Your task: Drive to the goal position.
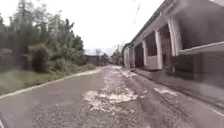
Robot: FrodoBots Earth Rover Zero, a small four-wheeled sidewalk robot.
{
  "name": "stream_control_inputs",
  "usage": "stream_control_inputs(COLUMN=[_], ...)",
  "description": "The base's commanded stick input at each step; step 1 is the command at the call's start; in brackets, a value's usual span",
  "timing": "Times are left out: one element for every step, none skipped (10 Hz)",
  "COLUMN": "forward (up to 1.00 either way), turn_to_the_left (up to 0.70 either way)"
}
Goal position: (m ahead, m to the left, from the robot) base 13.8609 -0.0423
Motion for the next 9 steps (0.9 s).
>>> stream_control_inputs(forward=[0.70,0.70,0.70,0.70,0.70,0.70,0.70,0.70,0.70], turn_to_the_left=[0.00,0.00,0.00,0.00,0.00,0.00,0.00,0.00,0.00])
